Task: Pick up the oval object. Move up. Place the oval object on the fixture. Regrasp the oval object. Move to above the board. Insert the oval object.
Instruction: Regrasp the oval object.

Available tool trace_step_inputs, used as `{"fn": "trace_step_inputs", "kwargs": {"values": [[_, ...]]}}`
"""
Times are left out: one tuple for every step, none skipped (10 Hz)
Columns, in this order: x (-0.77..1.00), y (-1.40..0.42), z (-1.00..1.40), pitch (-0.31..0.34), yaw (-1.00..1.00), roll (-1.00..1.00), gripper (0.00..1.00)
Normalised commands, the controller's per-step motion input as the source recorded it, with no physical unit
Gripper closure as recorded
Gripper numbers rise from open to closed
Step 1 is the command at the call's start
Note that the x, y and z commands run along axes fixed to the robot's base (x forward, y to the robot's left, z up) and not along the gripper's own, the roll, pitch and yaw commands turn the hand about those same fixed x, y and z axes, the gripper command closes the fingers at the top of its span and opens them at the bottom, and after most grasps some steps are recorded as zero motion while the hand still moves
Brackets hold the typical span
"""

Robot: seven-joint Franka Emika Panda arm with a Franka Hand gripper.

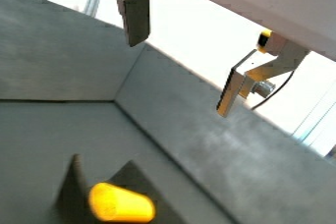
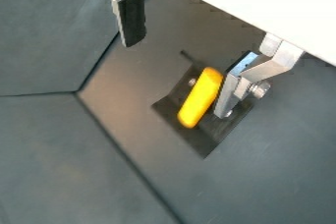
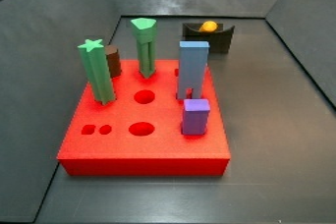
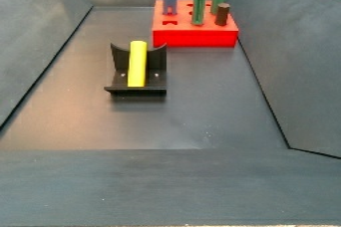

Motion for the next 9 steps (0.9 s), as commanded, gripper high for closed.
{"fn": "trace_step_inputs", "kwargs": {"values": [[0.07, -0.03, -0.01, 0.080, 0.03, 0.78, 0.00], [0.08, -0.03, -0.01, 0.097, 0.03, 0.64, 0.00], [0.09, -0.03, -0.01, 0.120, 0.05, 0.39, 0.00], [0.08, -0.02, -0.01, 0.116, 0.08, 0.24, 0.00], [0.03, 0.08, -1.00, 0.036, 0.10, 0.23, 0.00], [0.03, 0.08, -1.00, 0.014, 0.11, 0.20, 0.00], [0.04, 0.07, -1.00, -0.012, 0.11, 0.16, 0.00], [0.05, 0.06, -1.00, -0.025, 0.10, 0.14, 0.00], [0.06, 0.06, -1.00, -0.060, 0.08, 0.08, 0.00]]}}
